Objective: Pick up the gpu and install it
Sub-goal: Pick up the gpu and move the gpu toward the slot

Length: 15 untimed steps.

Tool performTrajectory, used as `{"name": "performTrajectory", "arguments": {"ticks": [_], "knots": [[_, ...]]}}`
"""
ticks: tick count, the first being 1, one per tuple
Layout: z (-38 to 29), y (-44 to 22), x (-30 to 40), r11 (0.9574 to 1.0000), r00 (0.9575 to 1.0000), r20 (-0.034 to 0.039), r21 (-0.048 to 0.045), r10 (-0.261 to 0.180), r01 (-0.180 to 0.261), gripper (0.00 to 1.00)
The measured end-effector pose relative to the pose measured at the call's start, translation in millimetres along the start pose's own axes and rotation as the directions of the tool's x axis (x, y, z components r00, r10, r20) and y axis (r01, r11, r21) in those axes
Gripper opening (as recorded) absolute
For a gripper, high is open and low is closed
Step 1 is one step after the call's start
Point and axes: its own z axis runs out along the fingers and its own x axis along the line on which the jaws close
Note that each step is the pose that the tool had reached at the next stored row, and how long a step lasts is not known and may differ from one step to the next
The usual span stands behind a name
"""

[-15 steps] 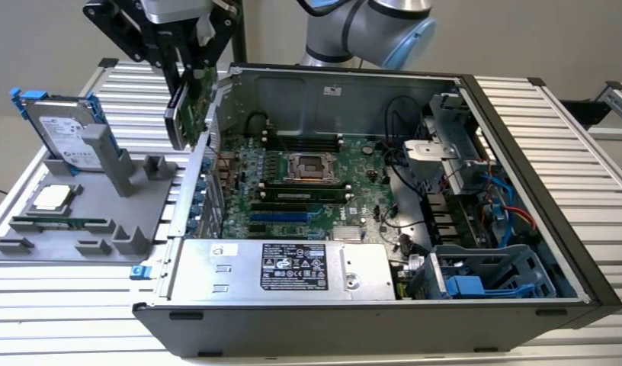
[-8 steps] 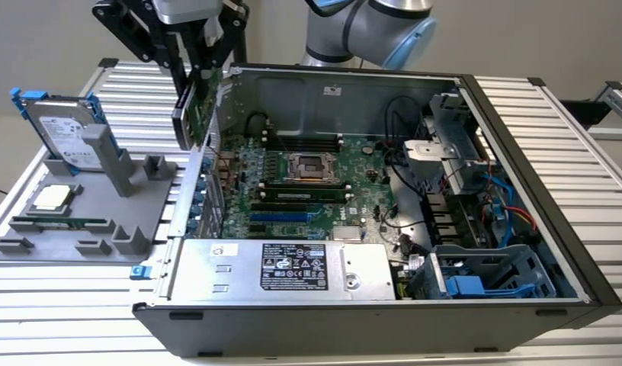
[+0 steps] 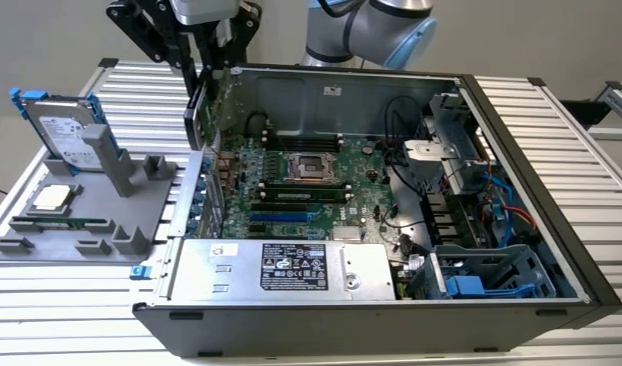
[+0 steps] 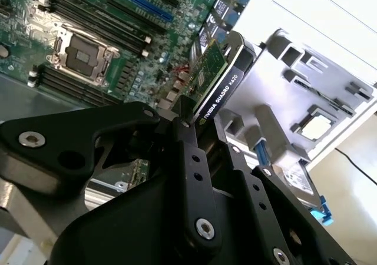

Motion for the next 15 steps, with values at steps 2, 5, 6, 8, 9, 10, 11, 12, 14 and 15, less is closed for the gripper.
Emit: {"name": "performTrajectory", "arguments": {"ticks": [2,5,6,8,9,10,11,12,14,15], "knots": [[0.0,0.2,-2.9,1.0000,1.0000,-0.0004,0.0001,0.000,0.000,0.00],[0.0,0.5,-7.3,1.0000,1.0000,-0.0010,0.0001,0.000,0.000,0.00],[0.1,0.6,-8.8,1.0000,1.0000,-0.0012,0.0002,0.000,0.000,0.00],[0.1,0.8,-11.6,1.0000,1.0000,-0.0016,0.0002,0.000,0.000,0.00],[0.1,0.9,-13.1,1.0000,1.0000,-0.0018,0.0002,0.000,0.000,0.00],[0.1,1.0,-14.7,1.0000,1.0000,-0.0020,0.0002,0.000,0.000,0.00],[0.2,1.1,-16.1,1.0000,1.0000,-0.0022,0.0002,0.000,0.000,0.00],[0.2,1.2,-17.4,1.0000,1.0000,-0.0024,0.0002,0.000,0.000,0.00],[0.2,1.4,-20.4,1.0000,1.0000,-0.0029,0.0003,0.000,0.000,0.00],[0.2,1.6,-21.8,1.0000,1.0000,-0.0031,0.0003,0.000,0.000,0.00]]}}
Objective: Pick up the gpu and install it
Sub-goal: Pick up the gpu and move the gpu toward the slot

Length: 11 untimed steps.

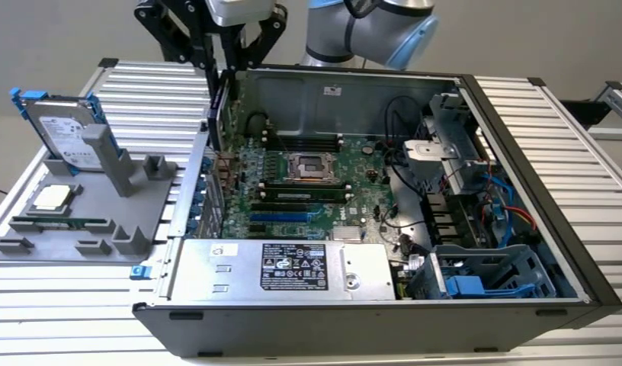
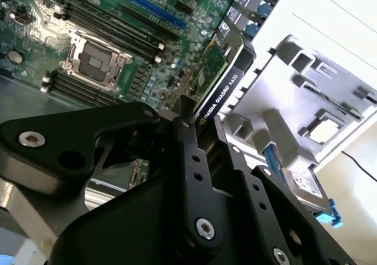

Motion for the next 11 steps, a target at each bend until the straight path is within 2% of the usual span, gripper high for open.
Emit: {"name": "performTrajectory", "arguments": {"ticks": [11], "knots": [[0.1,1.1,-15.4,1.0000,1.0000,-0.0020,0.0002,0.000,0.000,0.00]]}}
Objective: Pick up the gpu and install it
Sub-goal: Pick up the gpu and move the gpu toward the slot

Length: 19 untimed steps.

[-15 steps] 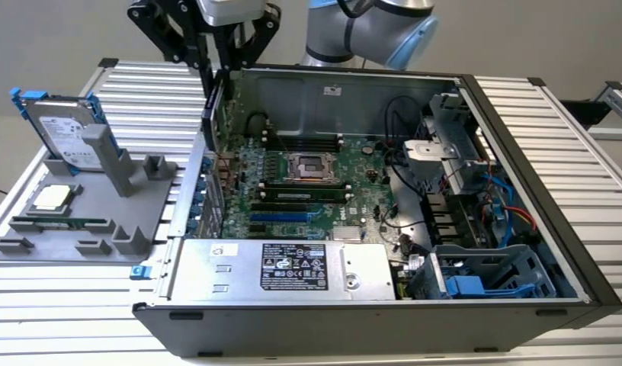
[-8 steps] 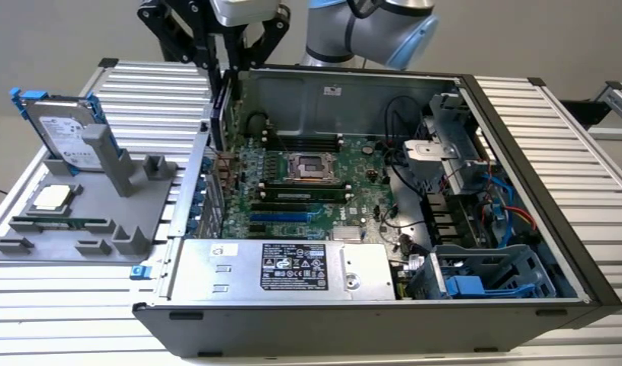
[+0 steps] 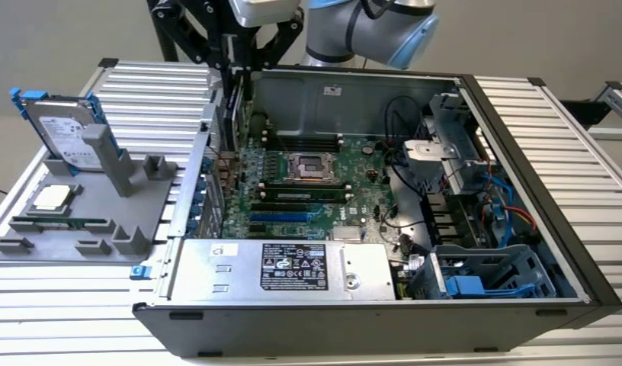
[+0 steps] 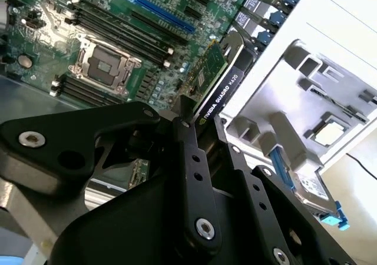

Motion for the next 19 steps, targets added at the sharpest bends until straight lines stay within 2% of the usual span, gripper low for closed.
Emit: {"name": "performTrajectory", "arguments": {"ticks": [19], "knots": [[0.2,1.9,-27.4,1.0000,1.0000,-0.0038,0.0003,0.000,0.000,0.00]]}}
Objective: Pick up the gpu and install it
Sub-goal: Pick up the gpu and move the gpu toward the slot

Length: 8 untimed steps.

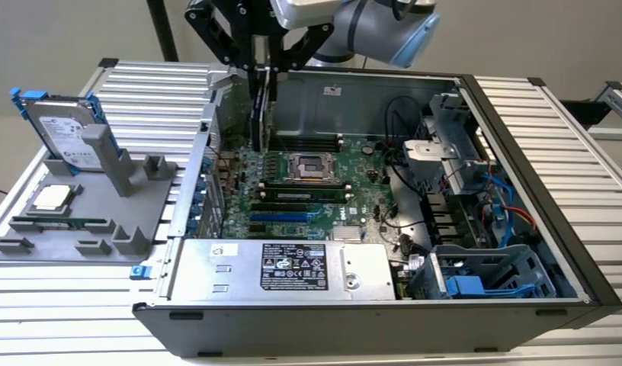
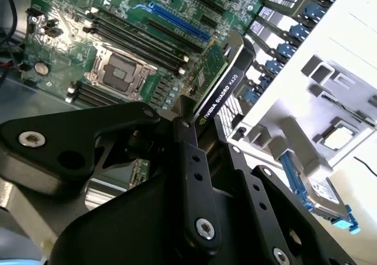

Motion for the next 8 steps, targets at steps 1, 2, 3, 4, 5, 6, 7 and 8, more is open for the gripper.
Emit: {"name": "performTrajectory", "arguments": {"ticks": [1,2,3,4,5,6,7,8], "knots": [[0.0,0.1,-1.7,1.0000,1.0000,-0.0005,0.0000,0.000,0.000,0.00],[0.0,0.3,-3.6,1.0000,1.0000,-0.0009,0.0001,0.000,0.000,0.00],[0.0,0.4,-5.2,1.0000,1.0000,-0.0012,0.0000,0.000,0.000,0.00],[0.0,0.5,-7.0,1.0000,1.0000,-0.0017,0.0001,0.000,0.000,0.00],[0.0,0.7,-8.8,1.0000,1.0000,-0.0021,0.0002,0.000,0.000,0.00],[0.0,0.8,-10.7,1.0000,1.0000,-0.0026,0.0001,0.000,0.000,0.00],[0.1,0.9,-12.7,1.0000,1.0000,-0.0030,0.0001,0.000,0.000,0.00],[0.0,1.1,-14.7,1.0000,1.0000,-0.0036,0.0002,0.000,0.000,0.00]]}}
